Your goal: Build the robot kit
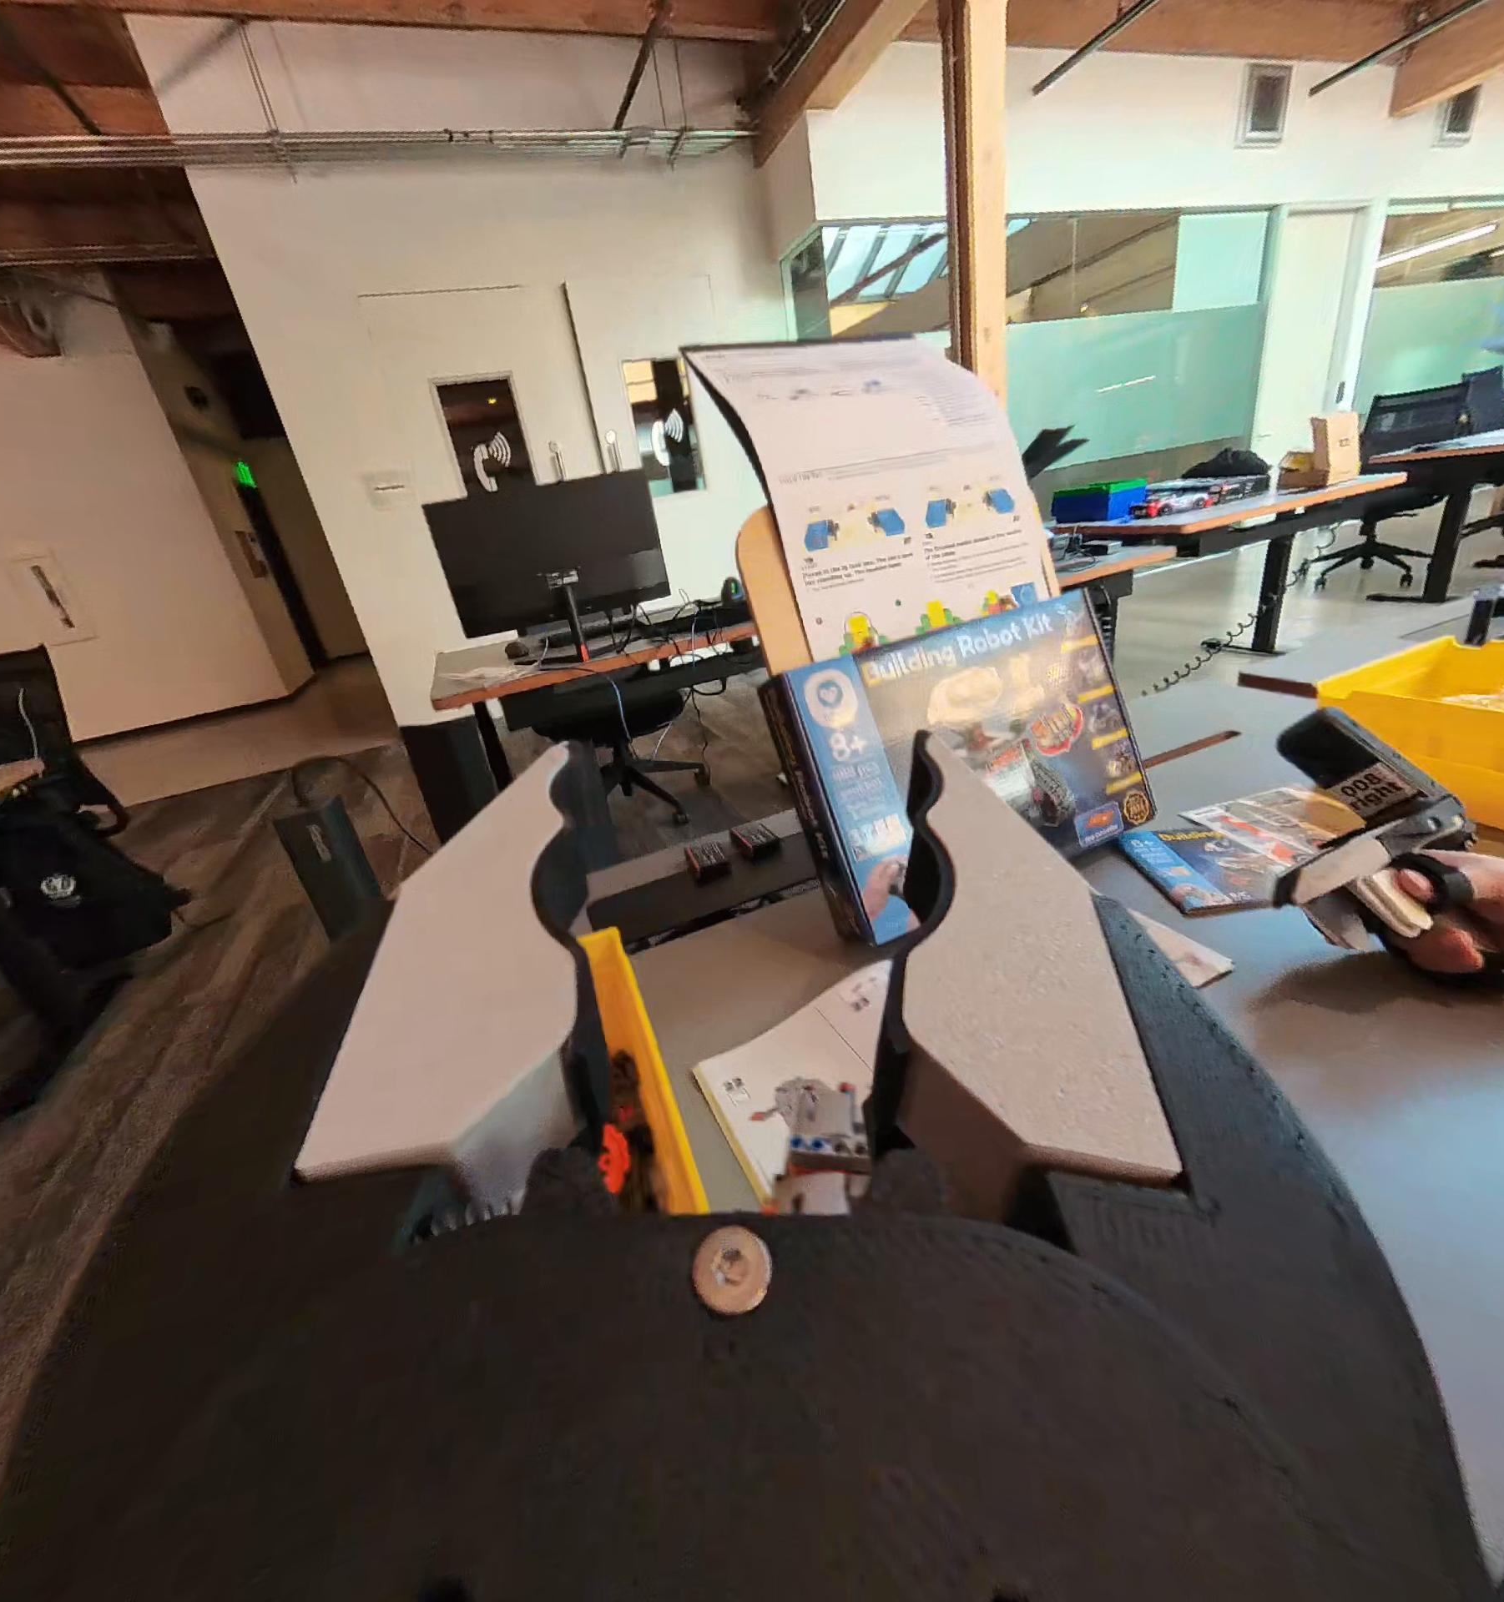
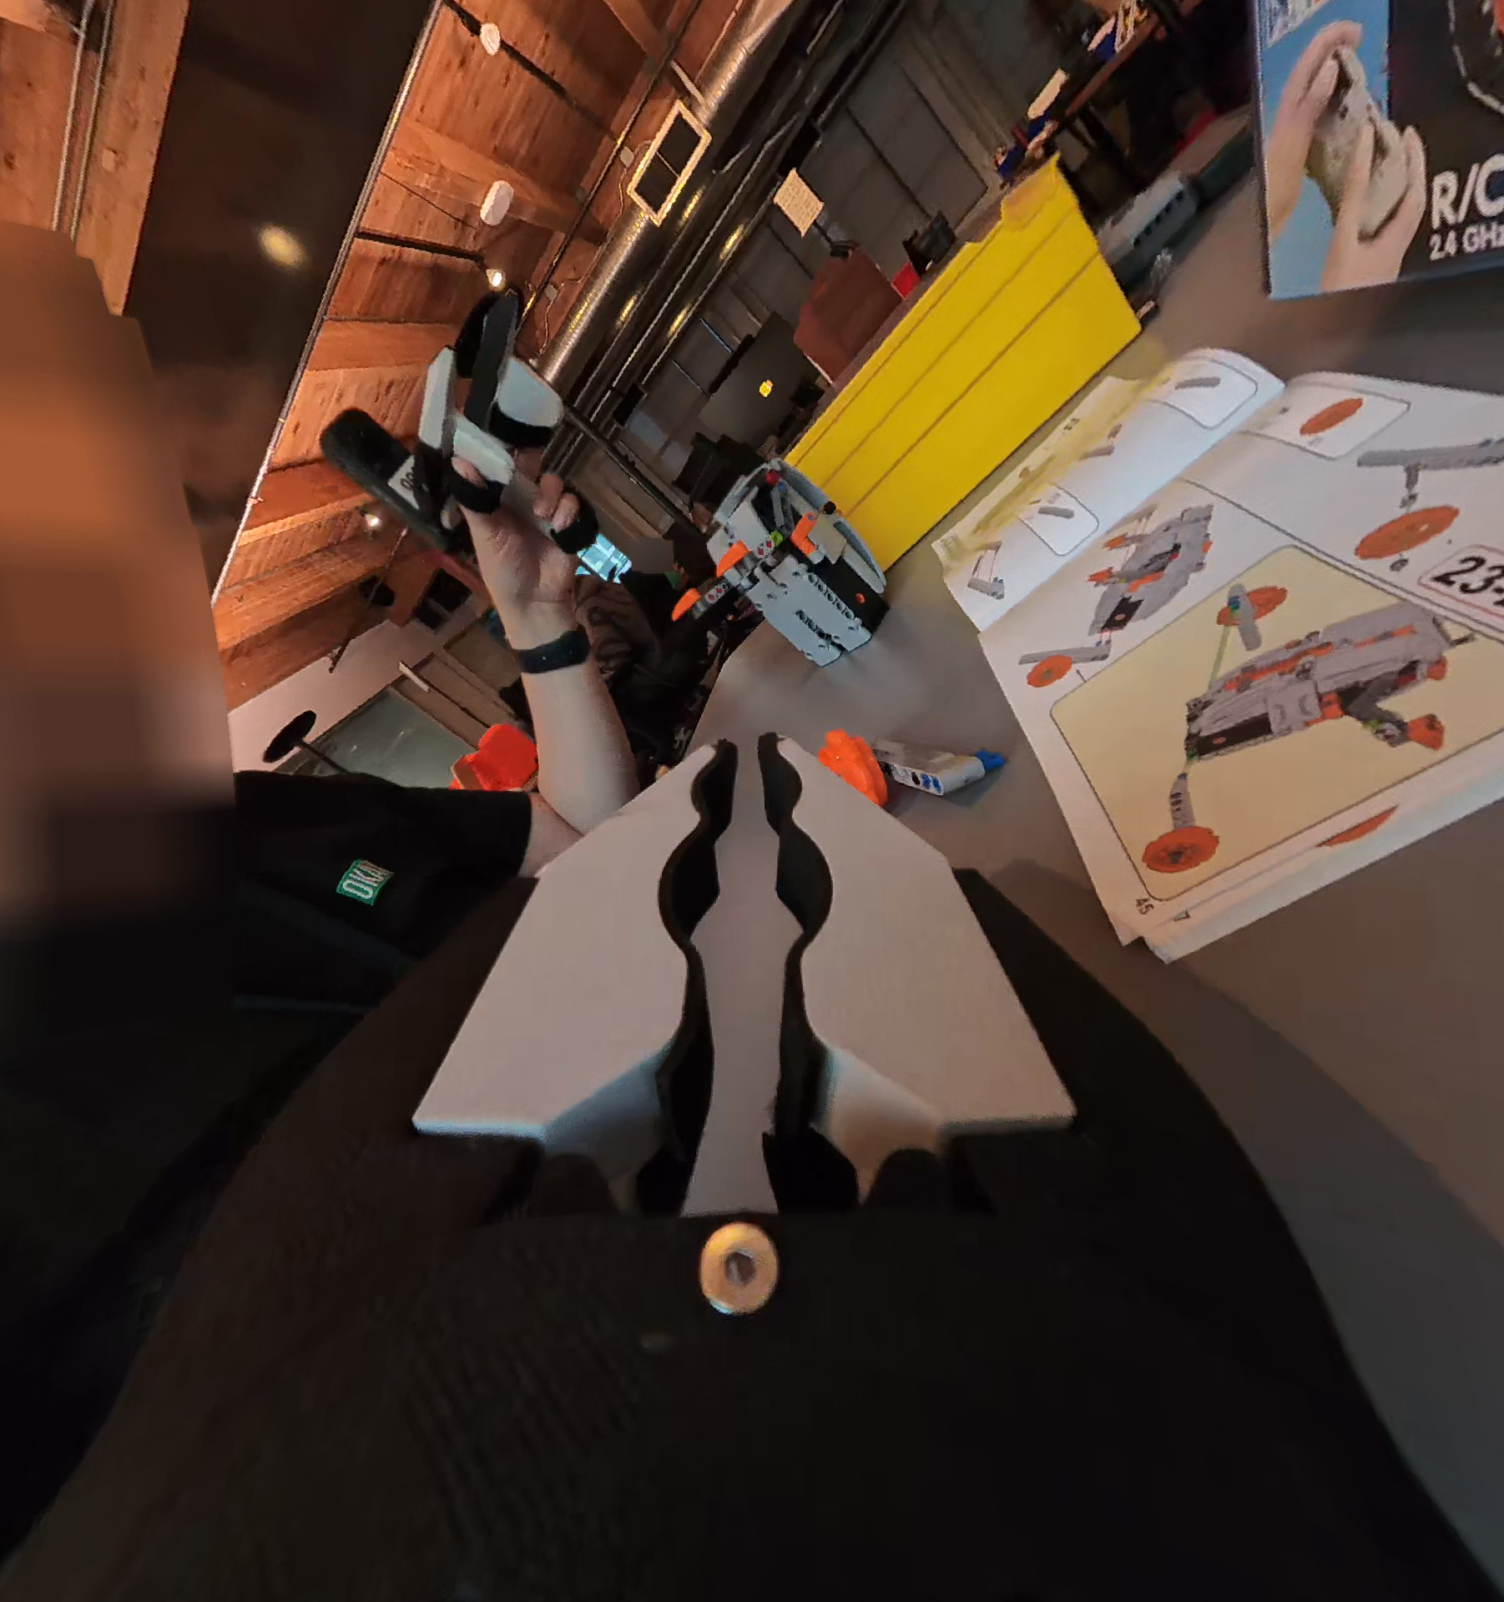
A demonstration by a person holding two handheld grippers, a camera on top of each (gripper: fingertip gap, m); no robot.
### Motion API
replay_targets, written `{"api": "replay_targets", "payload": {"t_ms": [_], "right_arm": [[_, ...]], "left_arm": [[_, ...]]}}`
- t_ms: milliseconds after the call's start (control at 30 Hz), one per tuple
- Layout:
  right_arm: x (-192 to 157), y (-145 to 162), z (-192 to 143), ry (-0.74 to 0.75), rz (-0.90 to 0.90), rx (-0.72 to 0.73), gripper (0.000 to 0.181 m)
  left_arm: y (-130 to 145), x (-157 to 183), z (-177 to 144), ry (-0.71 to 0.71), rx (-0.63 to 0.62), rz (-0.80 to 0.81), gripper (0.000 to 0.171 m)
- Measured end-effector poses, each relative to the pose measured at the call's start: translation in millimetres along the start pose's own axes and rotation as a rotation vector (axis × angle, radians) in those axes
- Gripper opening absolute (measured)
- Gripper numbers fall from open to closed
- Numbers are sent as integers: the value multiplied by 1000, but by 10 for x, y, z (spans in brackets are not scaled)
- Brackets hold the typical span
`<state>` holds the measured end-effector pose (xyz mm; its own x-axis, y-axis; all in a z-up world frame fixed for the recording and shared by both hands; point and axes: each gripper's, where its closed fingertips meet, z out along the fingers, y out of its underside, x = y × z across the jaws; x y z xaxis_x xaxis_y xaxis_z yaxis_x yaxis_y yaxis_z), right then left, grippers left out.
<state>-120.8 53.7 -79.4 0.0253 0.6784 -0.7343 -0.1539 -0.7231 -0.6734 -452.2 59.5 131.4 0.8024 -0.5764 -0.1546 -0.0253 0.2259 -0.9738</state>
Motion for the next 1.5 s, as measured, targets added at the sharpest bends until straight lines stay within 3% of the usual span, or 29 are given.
{"api": "replay_targets", "payload": {"t_ms": [200, 300, 367, 433, 533, 633, 733, 867, 1000, 1067, 1100, 1200, 1367, 1500], "right_arm": [[-10, -162, -87, 37, -108, 126, 4], [43, -467, -324, 91, -131, 350, 1], [96, -627, -515, 128, -114, 477, 0], [135, -721, -656, 141, -86, 557, 0], [171, -752, -707, 165, -75, 588, 0], [247, -689, -607, 253, -117, 523, 0], [312, -604, -494, 309, -133, 441, 0], [358, -673, -590, 380, -149, 513, 0], [359, -765, -736, 387, -136, 608, 0], [424, -840, -853, 421, -108, 674, 0], [460, -864, -884, 434, -96, 688, 0], [497, -861, -815, 392, -63, 632, 0], [540, -784, -685, 369, -17, 547, 0], [536, -760, -642, 365, -22, 521, 0]], "left_arm": [[-348, -492, 167, 47, 126, -77, 75], [-388, -623, 328, 56, 108, -51, 80], [-365, -727, 463, 45, 89, -31, 96], [-133, -882, 645, 14, -27, -16, 108], [166, -971, 814, 63, -124, -48, 90], [420, -1094, 903, 93, -235, -87, 89], [703, -1314, 890, 46, -373, -29, 83], [938, -1508, 866, 6, -475, 30, 84], [1173, -1615, 812, -3, -569, -17, 81], [1370, -1680, 761, -37, -667, -108, 60], [1466, -1697, 750, -55, -713, -187, 59], [1661, -1688, 804, -35, -768, -299, 56], [2055, -1872, 693, -133, -955, -225, 50], [2316, -1858, 616, -104, -1075, -240, 36]]}}
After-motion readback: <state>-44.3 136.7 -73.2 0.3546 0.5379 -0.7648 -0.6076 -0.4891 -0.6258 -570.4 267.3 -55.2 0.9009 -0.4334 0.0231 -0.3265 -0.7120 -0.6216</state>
